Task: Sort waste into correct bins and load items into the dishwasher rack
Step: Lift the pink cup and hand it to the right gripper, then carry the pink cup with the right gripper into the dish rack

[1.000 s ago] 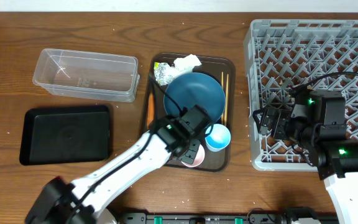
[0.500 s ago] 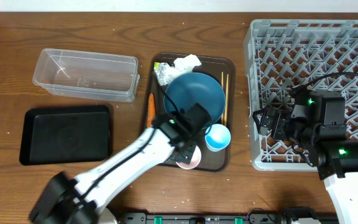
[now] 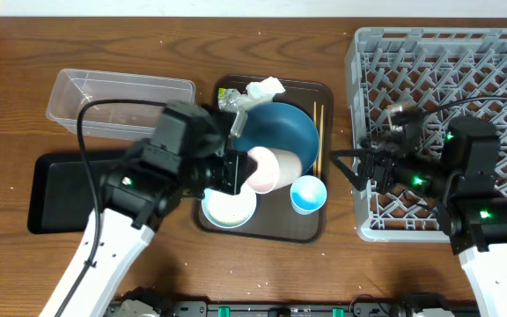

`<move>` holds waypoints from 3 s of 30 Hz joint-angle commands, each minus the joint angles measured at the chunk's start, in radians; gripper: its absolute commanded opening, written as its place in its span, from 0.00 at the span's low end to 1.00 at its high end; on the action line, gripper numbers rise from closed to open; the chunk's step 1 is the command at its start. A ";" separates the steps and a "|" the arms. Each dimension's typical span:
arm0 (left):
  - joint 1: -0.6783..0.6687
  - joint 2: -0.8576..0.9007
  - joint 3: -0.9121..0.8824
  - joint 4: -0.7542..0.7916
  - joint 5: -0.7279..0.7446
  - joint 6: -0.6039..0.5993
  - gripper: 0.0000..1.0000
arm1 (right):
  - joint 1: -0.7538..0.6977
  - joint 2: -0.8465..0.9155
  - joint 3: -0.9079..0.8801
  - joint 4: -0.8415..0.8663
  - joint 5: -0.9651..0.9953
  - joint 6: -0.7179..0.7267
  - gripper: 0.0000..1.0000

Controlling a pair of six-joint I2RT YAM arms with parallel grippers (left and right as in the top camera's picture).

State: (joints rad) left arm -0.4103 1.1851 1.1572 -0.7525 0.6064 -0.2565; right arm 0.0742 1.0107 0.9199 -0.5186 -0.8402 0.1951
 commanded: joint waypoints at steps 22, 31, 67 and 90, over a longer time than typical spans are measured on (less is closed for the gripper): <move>0.062 0.012 0.012 0.220 0.613 0.042 0.11 | 0.211 0.001 0.016 0.262 -0.430 -0.028 0.64; 0.083 0.010 0.012 0.251 0.518 0.042 0.98 | 0.064 -0.035 0.016 0.089 -0.157 -0.048 0.60; 0.132 0.004 0.012 0.209 0.518 0.013 0.98 | -0.680 0.291 0.051 -0.156 0.694 0.303 0.61; 0.064 0.005 0.012 0.032 0.047 0.093 0.98 | -0.650 0.283 0.343 -0.371 0.271 0.140 0.79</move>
State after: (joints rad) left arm -0.2951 1.1976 1.1564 -0.6773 0.9249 -0.2230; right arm -0.5987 1.3224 1.2346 -0.8646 -0.3897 0.4515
